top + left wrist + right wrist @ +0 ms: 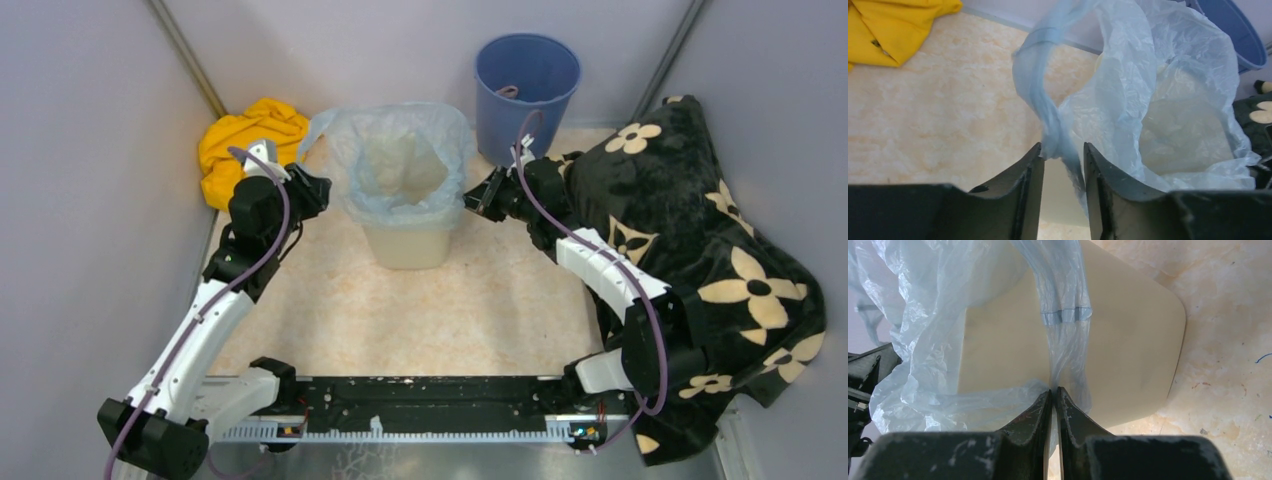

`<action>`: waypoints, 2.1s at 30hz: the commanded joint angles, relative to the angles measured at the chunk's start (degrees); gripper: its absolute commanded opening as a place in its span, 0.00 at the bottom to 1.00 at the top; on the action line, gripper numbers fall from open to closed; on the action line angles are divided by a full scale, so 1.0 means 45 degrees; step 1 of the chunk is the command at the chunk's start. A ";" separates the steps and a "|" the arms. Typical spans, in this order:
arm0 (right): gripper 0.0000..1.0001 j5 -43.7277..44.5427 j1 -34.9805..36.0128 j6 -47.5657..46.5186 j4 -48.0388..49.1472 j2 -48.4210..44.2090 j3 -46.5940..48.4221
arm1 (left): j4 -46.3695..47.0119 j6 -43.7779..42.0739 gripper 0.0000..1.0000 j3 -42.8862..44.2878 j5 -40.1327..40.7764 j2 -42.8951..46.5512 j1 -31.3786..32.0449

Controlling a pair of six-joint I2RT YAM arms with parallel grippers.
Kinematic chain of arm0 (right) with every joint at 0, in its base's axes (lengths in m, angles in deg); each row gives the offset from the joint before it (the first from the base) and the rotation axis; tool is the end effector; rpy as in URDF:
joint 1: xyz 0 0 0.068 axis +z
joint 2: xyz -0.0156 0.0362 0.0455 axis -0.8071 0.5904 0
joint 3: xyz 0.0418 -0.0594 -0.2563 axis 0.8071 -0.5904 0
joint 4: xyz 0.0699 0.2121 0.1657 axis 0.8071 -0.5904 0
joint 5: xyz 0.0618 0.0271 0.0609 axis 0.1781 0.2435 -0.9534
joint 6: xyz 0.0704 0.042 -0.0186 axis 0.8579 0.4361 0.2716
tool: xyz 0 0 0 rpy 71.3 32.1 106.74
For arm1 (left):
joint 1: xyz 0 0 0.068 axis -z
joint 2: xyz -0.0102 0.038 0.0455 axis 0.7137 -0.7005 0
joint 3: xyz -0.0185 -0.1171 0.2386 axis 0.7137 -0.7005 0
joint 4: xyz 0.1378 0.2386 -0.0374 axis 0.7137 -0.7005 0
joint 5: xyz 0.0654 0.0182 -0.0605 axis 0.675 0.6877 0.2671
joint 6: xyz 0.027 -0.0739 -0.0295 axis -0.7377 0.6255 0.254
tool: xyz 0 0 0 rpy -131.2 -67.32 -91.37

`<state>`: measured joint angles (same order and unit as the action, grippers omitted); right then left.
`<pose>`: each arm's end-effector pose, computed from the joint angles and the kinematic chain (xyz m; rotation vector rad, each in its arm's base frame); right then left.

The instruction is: Put the trash bags into the trash bin

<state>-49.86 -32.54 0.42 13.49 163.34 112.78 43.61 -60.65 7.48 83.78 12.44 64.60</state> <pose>0.3291 0.1605 0.2597 0.1931 2.0701 1.1950 0.2702 -0.0812 0.3535 -0.2533 1.7644 -0.4554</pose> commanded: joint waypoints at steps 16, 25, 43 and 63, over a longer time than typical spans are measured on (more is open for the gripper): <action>0.02 -0.0080 0.0134 -0.0372 0.0649 -0.0225 0.0169 | 0.1782 0.0508 0.00 -0.2590 -0.0099 0.0020 -0.0058; 0.00 0.0220 0.0133 -0.0460 0.0918 0.0009 -0.0290 | 0.2494 0.0822 0.00 -0.3526 -0.0067 -0.0652 -0.0058; 0.00 0.0524 -0.0031 -0.0814 0.1386 0.1077 -0.1112 | 0.3927 0.0891 0.00 -0.3992 -0.0213 -0.2739 -0.0058; 0.00 0.0699 -0.0151 -0.1973 -0.0428 -0.1146 -0.2371 | 0.3661 0.0240 0.07 -0.2390 0.0716 -0.3412 -0.0058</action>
<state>-46.43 -32.98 -7.17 11.09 160.54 104.21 59.50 -58.61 -5.61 85.29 -0.63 64.49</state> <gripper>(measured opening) 0.006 0.118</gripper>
